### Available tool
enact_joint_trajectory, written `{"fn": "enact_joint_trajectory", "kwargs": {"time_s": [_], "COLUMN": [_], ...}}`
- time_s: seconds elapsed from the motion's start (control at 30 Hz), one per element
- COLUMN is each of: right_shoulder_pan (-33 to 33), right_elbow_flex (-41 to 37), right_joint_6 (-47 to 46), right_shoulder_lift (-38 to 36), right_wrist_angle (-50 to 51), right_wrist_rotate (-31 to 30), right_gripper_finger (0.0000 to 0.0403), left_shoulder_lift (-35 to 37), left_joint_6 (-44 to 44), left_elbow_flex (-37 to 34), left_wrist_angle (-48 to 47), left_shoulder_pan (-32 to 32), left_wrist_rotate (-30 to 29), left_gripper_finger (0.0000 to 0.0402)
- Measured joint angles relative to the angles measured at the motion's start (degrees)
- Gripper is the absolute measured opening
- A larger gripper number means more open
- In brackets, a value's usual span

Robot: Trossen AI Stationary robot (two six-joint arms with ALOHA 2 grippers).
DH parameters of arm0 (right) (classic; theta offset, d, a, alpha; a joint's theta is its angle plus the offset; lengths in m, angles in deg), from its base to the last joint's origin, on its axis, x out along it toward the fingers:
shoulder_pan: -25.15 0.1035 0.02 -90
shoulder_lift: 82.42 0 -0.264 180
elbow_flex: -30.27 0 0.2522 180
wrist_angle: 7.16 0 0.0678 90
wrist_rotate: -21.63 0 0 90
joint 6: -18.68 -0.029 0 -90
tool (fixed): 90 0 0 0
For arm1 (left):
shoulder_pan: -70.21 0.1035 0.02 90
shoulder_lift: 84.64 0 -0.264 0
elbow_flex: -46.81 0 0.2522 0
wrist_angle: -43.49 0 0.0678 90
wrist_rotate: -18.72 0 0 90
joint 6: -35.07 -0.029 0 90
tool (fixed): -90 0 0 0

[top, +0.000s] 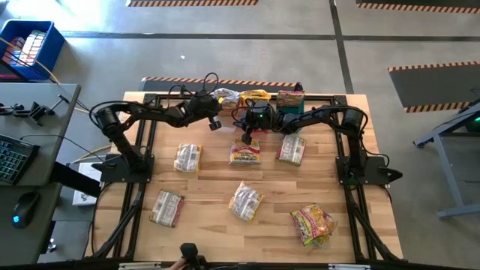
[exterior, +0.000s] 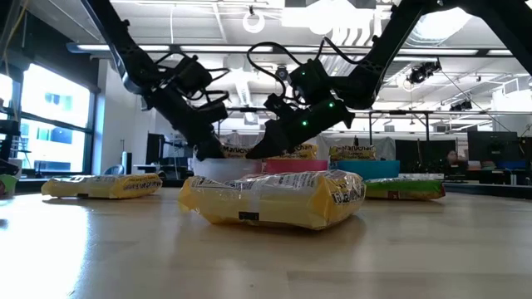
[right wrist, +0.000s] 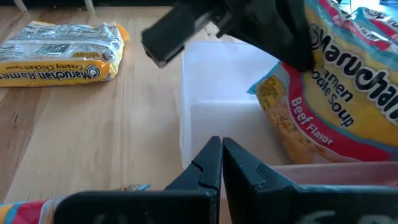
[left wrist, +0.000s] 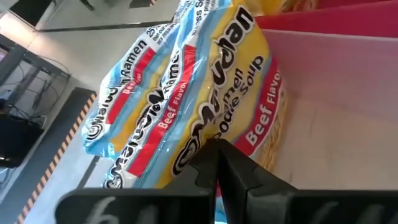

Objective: Sort Maruchan noodles
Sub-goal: Put the blue noodle pack into the transparent bin

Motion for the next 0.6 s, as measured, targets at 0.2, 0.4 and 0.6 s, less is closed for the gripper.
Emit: {"fn": "enact_joint_trajectory", "kwargs": {"time_s": [0.2, 0.4, 0.6], "right_shoulder_pan": [0.0, 0.0, 0.0], "right_elbow_flex": [0.0, 0.0, 0.0], "right_joint_6": [0.0, 0.1, 0.2], "right_shoulder_lift": [0.0, 0.0, 0.0], "right_wrist_angle": [0.0, 0.0, 0.0], "right_wrist_rotate": [0.0, 0.0, 0.0], "right_gripper_finger": [0.0000, 0.0000, 0.0000], "left_shoulder_lift": [1.0, 5.7, 6.1], "left_joint_6": [-0.1, -0.1, 4.4], "left_elbow_flex": [0.0, 2.5, 3.3], "left_wrist_angle": [-0.2, -8.0, -11.5], "left_shoulder_pan": [1.3, 1.2, 1.0], "left_wrist_rotate": [0.0, 1.9, 15.6], "left_gripper_finger": [0.0000, 0.0000, 0.0000]}}
